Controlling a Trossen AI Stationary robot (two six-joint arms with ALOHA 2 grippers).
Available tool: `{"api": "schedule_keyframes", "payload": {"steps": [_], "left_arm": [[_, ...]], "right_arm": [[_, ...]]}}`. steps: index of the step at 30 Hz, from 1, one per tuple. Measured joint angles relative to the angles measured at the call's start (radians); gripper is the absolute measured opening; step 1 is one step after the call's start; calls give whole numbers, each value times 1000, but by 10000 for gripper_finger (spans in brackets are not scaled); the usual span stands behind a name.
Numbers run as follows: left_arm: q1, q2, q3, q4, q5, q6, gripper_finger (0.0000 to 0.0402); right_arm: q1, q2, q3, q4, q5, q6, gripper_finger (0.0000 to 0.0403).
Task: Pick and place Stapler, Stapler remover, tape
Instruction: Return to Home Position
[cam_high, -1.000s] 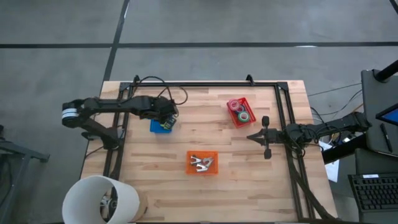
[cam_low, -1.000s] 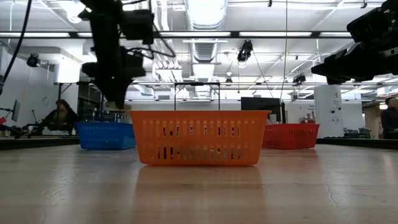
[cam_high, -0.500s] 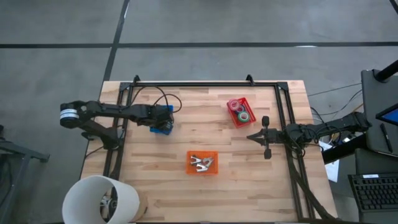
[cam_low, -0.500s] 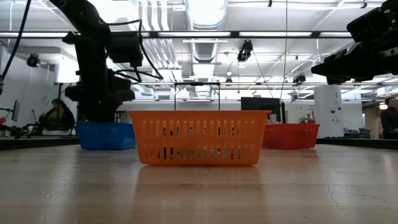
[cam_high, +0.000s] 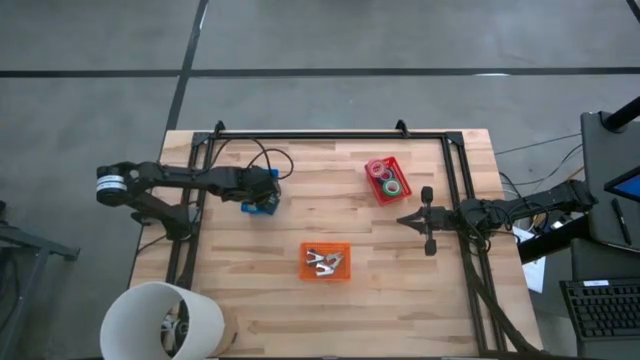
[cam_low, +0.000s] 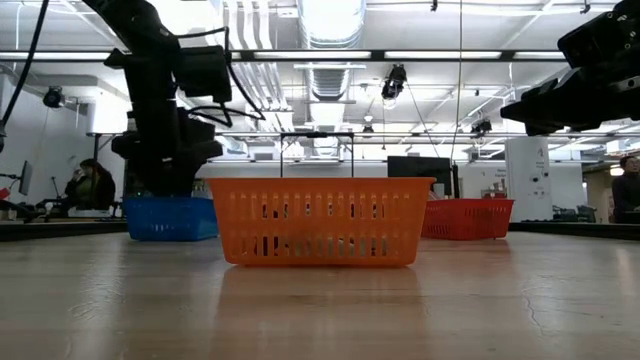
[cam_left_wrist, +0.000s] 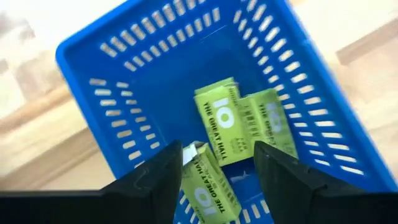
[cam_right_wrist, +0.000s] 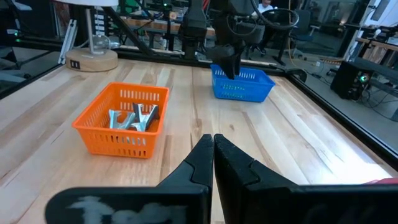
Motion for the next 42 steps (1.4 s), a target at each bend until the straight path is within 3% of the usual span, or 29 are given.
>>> {"api": "schedule_keyframes", "payload": {"steps": [7,10,18,21,27,31,35,42], "left_arm": [[0,-2,49,15,8,65,192],[-9,-2,56,113,8,112,172],[-98,-2,9,499,55,271,49],[-121,-2,-16,567,57,316,9],[-136,-38,-82,698,62,413,13],[-141,-105,-179,865,159,502,4],[-142,-225,-290,963,254,575,11],[-138,-488,-445,989,234,639,16]], "right_arm": [[0,0,0,0,0,1,8],[0,0,0,0,0,1,8],[0,0,0,0,0,-1,8],[0,0,0,0,0,1,8],[0,0,0,0,0,0,8],[0,-1,0,-1,0,1,8],[0,0,0,0,0,1,8],[0,0,0,-1,0,-1,8]]}}
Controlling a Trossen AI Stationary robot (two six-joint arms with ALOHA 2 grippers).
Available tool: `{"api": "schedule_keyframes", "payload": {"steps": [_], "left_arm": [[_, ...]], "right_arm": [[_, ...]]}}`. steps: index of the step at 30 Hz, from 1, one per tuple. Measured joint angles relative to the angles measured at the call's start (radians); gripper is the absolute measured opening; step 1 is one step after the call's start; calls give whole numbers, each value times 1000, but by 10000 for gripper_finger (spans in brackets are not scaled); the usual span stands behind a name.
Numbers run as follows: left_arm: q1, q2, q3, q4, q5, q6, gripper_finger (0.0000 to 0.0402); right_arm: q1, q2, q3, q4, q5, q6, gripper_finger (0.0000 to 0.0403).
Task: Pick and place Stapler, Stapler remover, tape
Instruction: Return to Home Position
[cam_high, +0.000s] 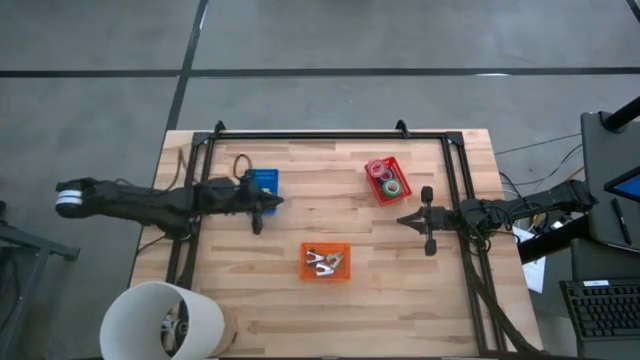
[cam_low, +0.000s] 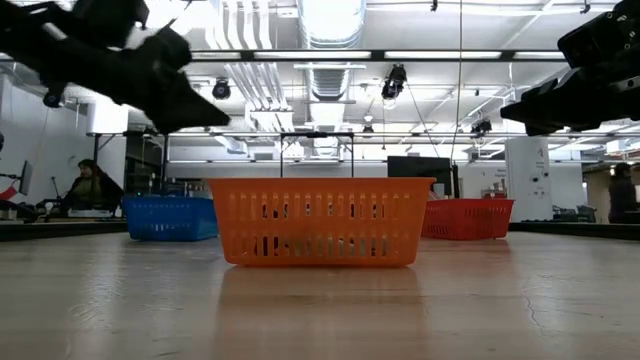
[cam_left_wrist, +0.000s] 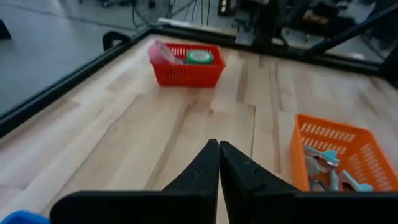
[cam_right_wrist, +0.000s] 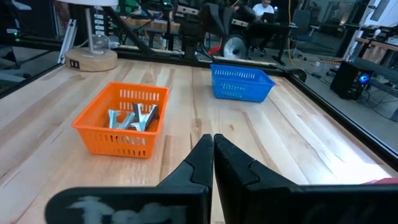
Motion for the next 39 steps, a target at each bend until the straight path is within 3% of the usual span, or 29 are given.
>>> {"api": "schedule_keyframes", "payload": {"steps": [9,17,39], "left_arm": [[-1,-292,-155,-11,49,10,5],[-1,-470,-222,-9,71,2,24],[0,-501,-300,-48,64,-1,30]], "right_arm": [[0,0,0,0,0,1,8],[0,0,0,0,0,0,8],[0,0,0,0,0,1,8]]}}
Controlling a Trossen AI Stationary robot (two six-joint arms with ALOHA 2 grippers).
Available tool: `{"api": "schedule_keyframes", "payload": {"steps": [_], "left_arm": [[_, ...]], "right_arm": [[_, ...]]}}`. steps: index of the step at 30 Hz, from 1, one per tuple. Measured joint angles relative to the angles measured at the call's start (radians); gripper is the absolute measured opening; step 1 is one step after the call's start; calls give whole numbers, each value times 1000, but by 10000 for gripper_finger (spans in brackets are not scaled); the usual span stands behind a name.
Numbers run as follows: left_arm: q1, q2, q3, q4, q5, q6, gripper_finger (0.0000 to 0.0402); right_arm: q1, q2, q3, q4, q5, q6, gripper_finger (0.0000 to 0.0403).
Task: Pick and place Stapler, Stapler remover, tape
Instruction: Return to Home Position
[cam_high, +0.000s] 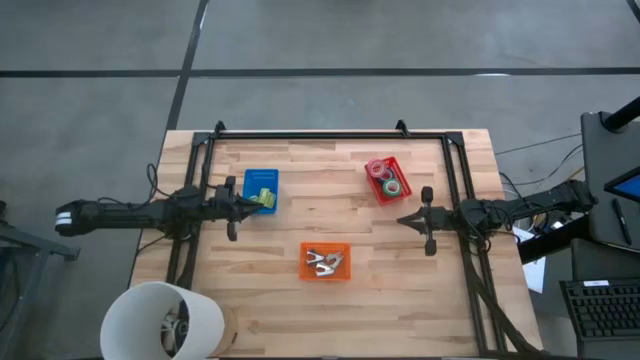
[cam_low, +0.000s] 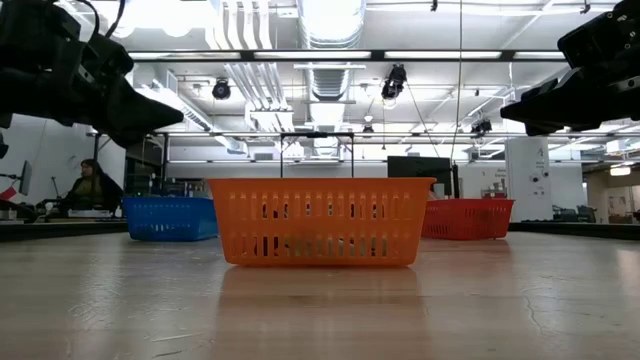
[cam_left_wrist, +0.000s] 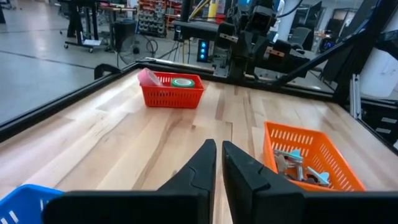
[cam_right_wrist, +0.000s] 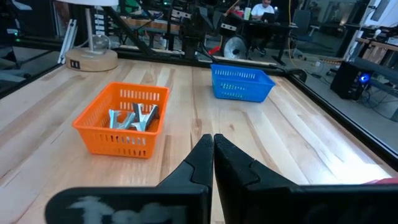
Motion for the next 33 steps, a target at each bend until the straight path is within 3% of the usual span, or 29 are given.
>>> {"api": "schedule_keyframes", "payload": {"steps": [33], "left_arm": [[-1,1,0,0,1,0,19]], "right_arm": [[0,0,0,0,0,1,8]]}}
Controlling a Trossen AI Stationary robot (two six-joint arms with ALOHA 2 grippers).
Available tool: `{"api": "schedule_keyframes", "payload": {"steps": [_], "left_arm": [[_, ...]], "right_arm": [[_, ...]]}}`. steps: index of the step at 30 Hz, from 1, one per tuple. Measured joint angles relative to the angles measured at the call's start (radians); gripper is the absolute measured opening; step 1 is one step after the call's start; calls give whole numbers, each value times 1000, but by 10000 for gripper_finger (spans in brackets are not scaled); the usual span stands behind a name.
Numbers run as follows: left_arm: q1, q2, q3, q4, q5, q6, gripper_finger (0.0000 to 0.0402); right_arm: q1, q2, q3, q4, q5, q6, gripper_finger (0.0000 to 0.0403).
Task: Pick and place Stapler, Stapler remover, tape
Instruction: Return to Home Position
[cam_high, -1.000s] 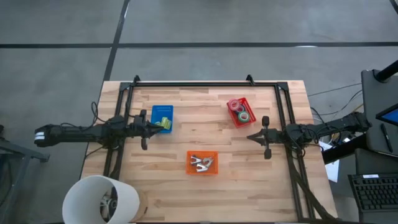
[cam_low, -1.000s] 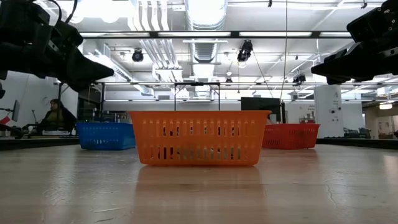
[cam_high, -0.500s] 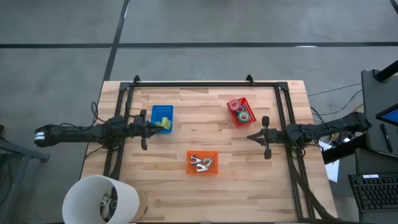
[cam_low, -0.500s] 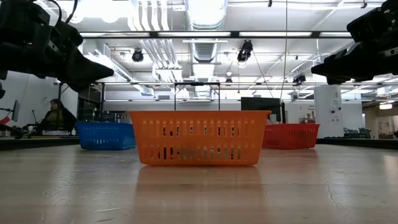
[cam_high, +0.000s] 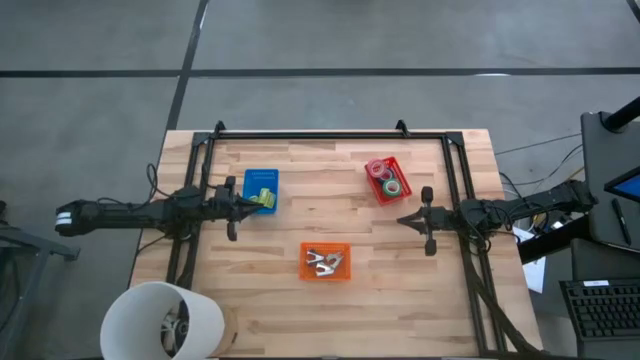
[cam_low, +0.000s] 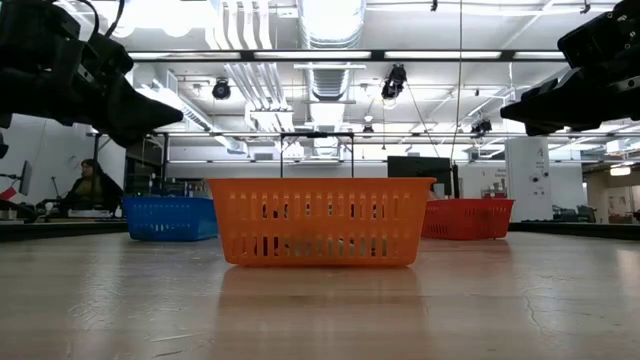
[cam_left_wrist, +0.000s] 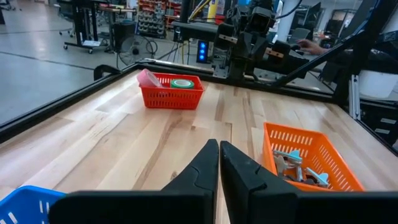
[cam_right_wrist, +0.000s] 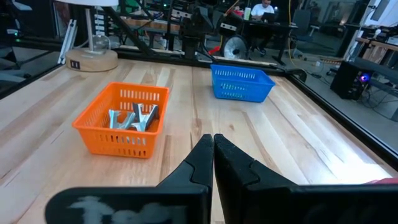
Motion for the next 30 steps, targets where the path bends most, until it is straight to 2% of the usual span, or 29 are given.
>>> {"api": "schedule_keyframes", "payload": {"steps": [30], "left_arm": [[0,0,0,-2,0,0,29]], "right_arm": [[0,0,0,0,0,-1,8]]}}
